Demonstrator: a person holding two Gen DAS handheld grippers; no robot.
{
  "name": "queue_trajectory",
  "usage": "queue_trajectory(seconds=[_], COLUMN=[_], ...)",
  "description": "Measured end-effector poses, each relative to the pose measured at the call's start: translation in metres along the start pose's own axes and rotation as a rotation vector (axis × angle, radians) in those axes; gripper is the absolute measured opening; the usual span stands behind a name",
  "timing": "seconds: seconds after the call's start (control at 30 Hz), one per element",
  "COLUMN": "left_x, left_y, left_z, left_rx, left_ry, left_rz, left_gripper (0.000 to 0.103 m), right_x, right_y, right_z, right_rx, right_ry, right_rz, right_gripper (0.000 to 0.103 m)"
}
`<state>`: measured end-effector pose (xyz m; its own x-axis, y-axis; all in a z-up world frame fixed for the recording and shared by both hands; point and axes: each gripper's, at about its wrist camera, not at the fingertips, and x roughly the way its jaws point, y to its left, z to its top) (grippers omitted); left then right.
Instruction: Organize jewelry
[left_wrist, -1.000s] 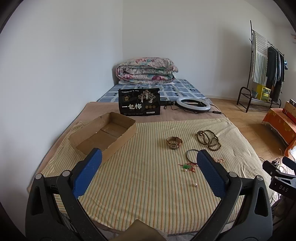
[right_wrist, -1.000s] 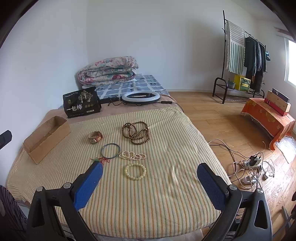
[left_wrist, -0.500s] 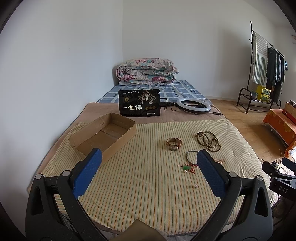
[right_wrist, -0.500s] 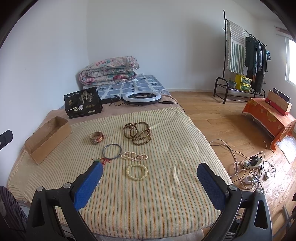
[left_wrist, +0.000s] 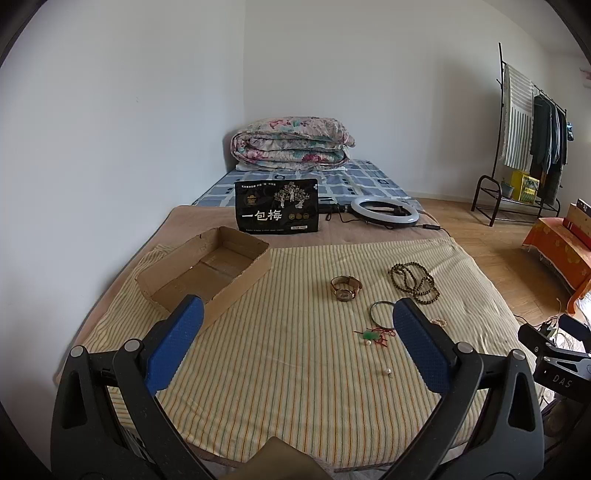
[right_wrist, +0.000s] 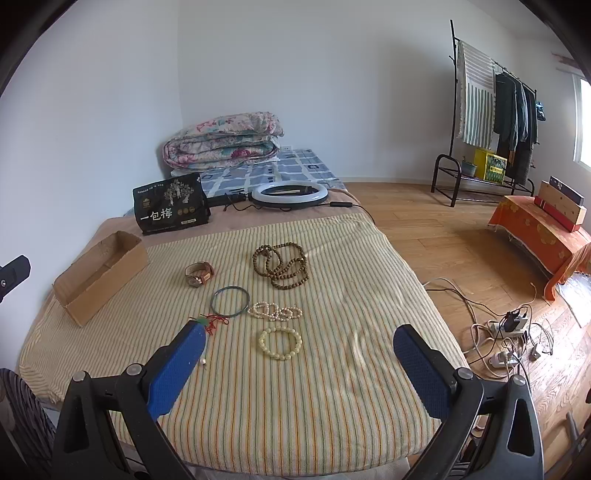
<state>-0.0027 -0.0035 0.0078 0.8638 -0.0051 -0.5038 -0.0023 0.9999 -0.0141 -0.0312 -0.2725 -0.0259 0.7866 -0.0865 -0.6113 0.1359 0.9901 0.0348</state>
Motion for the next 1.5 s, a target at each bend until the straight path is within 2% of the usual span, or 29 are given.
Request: queue_trajectory(seconds=[0.7, 1.03, 1.5], left_x=[0.000, -0.001, 0.035], left_y=[0.001, -0.007, -0.004], left_z=[-0.001, 0.011, 0.004], left_rx=[0.000, 0.007, 0.036], left_ry=[-0.001, 0.008, 0.039], left_rz=[0.001, 0.003, -0.016], left_gripper=[0.103, 0.103, 0.103], right_x=[0.002, 0.011, 0.036], right_y=[0.001, 0.000, -0.005], right_z=[0.000, 0.001, -0.002], right_rx=[-0.002, -0.004, -0.020], right_ry=[0.002, 0.015, 0.051], right_rz=[0.002, 0.007, -0.012], right_gripper=[0.103, 0.103, 0.103])
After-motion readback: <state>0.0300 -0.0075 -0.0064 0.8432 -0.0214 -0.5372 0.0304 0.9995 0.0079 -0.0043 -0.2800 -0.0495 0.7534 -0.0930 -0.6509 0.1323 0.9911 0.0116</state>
